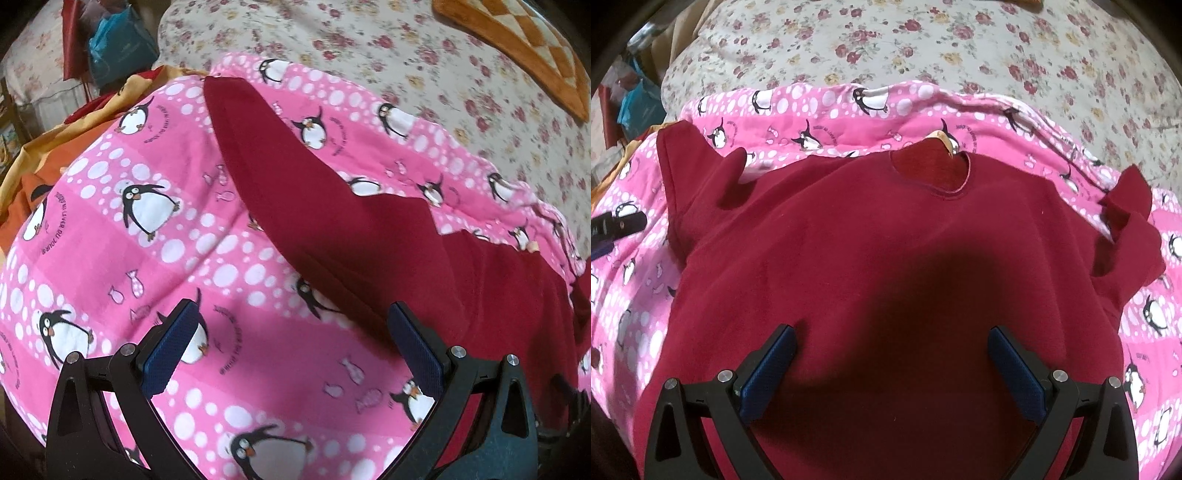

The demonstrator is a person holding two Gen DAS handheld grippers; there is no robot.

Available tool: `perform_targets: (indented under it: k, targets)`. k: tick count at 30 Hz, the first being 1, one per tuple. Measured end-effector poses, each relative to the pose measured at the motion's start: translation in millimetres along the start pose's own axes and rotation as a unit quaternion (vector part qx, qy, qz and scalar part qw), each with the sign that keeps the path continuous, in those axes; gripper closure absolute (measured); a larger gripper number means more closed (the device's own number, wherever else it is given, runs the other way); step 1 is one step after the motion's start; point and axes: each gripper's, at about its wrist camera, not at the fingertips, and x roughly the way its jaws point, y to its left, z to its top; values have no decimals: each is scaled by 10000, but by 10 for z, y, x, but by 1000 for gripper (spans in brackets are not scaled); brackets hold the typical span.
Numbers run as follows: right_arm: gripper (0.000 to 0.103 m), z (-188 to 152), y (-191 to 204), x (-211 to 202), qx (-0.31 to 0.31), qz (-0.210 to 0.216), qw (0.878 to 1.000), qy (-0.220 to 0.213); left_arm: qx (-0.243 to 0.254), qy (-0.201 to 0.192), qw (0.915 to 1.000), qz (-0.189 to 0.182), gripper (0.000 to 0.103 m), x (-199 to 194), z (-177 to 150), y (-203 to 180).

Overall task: Fold small clothes
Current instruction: 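Move the left gripper onto the sweatshirt sleeve beside the body, then close the left gripper on the sleeve and lift it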

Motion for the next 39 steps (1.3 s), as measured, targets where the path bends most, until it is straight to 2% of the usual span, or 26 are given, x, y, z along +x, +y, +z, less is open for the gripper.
perform_targets:
  k: [20, 23, 31, 36, 39]
  targets:
    - [0, -22, -17, 87, 112, 92, 9998, -108, -92, -9, 9990, 442, 1, 383, 373, 233]
    - [0, -19, -17, 89, 112, 93, 9998, -112, -125, 16, 9992, 372, 1, 450, 462, 275]
    - [0, -12, -31, 119, 161, 184, 9995, -190, -531, -258, 9982, 99, 1, 616, 883, 532]
    - [0, -7, -31, 140, 162, 220, 9994, -217, -948, -213, 9953, -45, 10, 901, 1106, 698]
    - [0, -16, -40, 146, 181, 265, 9992, -231, -991, -355, 9944, -75, 21, 993, 1204, 717]
